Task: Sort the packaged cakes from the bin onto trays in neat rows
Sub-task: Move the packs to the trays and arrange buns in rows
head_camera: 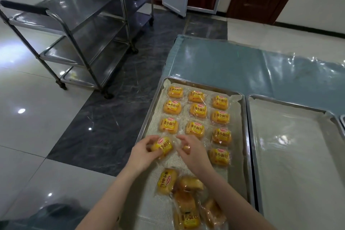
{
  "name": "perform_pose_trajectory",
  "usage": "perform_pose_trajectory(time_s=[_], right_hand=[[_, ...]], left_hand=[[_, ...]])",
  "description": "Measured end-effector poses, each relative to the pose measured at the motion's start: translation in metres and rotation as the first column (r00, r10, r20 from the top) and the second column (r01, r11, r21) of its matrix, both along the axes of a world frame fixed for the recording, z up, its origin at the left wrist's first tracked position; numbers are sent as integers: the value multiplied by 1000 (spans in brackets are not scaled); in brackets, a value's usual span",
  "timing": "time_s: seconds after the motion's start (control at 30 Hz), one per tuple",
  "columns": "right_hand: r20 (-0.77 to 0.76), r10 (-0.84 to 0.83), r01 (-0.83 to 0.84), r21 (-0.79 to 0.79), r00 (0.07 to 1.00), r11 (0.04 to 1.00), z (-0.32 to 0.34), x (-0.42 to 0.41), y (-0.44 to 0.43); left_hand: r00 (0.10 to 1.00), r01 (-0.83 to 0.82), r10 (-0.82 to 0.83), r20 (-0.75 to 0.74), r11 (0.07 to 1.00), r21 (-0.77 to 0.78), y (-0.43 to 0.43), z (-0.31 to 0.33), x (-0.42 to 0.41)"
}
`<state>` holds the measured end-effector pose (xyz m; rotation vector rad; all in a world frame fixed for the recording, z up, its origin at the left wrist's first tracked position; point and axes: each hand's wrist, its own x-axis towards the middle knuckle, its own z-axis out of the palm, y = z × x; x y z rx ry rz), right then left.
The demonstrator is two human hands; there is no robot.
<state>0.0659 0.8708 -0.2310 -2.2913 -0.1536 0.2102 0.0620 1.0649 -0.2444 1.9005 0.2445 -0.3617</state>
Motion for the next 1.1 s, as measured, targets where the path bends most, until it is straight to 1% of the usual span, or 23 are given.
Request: perform_pose_trajectory(time_s=[0.07,0.13,0.17,0.23,0.33,0.37,0.4,0.47,0.53,0.7,0.77,0.83,0.87,0.93,1.0,1.1], right_hand=[[31,58,-56,-81,998,995,1,8,0],[-30,127,-129,-106,992,986,-3,15,3],[-64,125,-131,-100,990,986,-6,17,5],[-112,50,-59,-78,992,995,-13,19,9],[-133,-59,48,-86,989,995,-21,20,15],[-113,-56,40,-140,992,989,-22,19,17],[-56,-28,14,-231,998,973,-24,18,19],[55,58,-29,-423,997,906,-26,16,20],[87,108,-50,-507,990,861,-30,12,19],[129,166,-68,-553,978,830,-43,12,15],[176,194,-71,-535,965,842,-45,14,13],[217,215,-88,-479,952,873,-44,14,9],[235,231,-102,-459,944,883,-43,13,7],[266,273,-123,-471,925,874,-43,10,4],[265,271,-116,-483,925,868,-45,8,5],[206,224,-101,-481,953,871,-44,9,9]], left_hand=[[992,125,-125,17,992,23,1,-1,9],[980,193,-195,34,980,56,1,-2,17],[977,206,-209,36,976,72,1,-3,21],[978,188,-197,62,974,129,-1,-8,28],[979,67,-113,167,963,260,-5,-16,29],[974,35,-98,204,955,295,-7,-18,28],[966,17,-99,238,946,325,-7,-21,26],[948,8,-124,292,929,369,-6,-28,20],[943,12,-145,301,915,402,-2,-33,17],[923,56,-228,309,876,478,-3,-39,16],[908,48,-244,339,867,496,-4,-39,15],[885,50,-274,377,860,508,-3,-39,12],[869,66,-303,391,854,516,-3,-39,9],[838,113,-373,398,833,542,-3,-41,4],[829,140,-407,382,814,564,-3,-47,1],[847,161,-410,338,804,572,-3,-49,2]])
